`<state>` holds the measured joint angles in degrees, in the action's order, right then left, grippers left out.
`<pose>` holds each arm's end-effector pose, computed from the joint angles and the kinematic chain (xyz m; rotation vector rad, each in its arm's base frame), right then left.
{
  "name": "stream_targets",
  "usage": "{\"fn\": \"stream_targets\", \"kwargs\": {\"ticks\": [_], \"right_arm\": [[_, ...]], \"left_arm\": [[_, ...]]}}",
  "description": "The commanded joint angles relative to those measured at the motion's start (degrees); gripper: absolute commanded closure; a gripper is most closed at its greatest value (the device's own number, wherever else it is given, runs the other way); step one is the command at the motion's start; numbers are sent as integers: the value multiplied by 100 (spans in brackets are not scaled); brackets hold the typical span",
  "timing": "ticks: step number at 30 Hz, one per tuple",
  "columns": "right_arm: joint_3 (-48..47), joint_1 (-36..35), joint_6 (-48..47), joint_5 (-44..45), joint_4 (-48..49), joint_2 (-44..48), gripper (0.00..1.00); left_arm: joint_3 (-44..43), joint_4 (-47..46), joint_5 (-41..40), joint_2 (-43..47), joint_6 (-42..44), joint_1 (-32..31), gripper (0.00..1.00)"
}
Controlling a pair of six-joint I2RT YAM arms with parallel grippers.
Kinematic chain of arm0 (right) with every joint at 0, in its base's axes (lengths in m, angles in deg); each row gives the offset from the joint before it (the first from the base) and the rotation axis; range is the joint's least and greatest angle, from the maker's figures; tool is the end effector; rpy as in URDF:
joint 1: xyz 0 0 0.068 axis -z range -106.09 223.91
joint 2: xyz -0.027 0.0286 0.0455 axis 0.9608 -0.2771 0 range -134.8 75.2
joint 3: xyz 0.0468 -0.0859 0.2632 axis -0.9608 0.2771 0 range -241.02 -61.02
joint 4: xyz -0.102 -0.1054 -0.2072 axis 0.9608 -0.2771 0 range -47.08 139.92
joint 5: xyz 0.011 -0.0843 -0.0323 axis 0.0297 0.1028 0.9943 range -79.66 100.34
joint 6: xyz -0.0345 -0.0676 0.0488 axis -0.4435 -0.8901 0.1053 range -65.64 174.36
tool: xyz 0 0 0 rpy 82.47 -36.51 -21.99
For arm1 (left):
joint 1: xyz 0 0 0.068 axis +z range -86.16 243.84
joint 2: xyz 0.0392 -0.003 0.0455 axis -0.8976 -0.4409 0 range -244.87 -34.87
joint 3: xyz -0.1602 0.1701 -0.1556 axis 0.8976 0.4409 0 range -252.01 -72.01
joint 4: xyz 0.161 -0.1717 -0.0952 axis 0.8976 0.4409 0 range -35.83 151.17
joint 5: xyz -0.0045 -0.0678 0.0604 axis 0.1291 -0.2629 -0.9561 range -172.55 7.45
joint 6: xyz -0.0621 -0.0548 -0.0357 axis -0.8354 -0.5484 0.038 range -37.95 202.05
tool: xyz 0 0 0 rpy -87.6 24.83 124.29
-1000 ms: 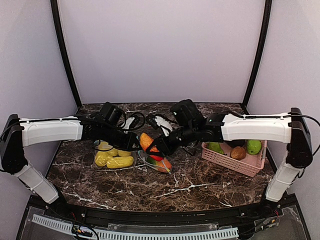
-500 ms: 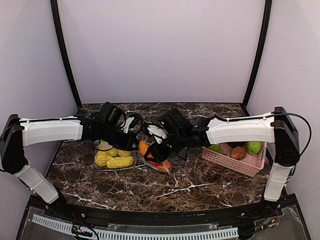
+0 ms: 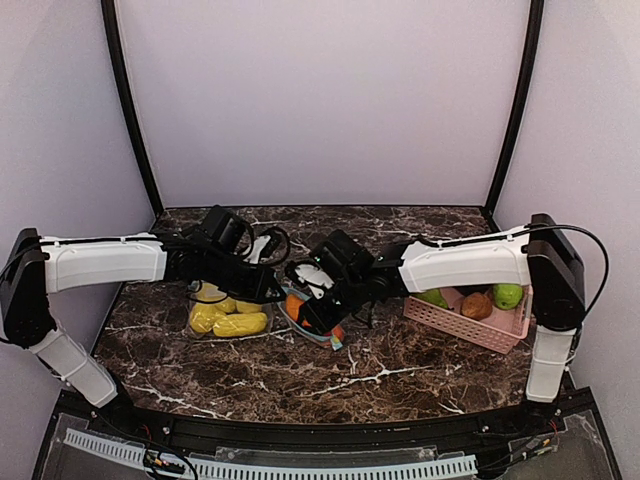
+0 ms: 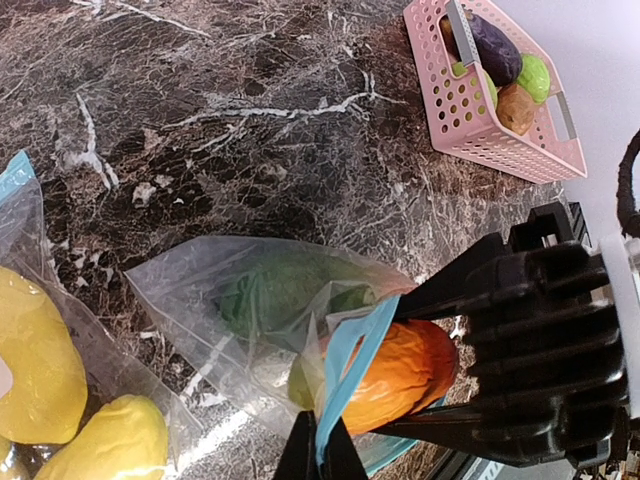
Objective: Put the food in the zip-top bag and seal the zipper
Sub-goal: Place the fake fruit in the zipper food storage bag.
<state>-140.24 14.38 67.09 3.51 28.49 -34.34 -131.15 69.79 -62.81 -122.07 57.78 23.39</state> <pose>0.2155 0.3850 0.1812 -1.0793 2.3589 0.6553 0.2504 -0.2494 0.2234 0.5308 2.4246 -0.9306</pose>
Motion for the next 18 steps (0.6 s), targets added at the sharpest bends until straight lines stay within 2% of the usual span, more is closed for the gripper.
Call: {"fn": "stream_targets", "kwargs": {"ticks": [1,10,18], "right_arm": [[-232,-15,75,208,-412,-109,59],[-391,-14,242,167,-417,103,30],[90,-14,418,-79,-111,940,21]], "left_arm": [[-61,-31,74,37,39,10,99],[-76,59,-59,44,-7,15,99],[-88,115,-195,27,-73,26,99]]}}
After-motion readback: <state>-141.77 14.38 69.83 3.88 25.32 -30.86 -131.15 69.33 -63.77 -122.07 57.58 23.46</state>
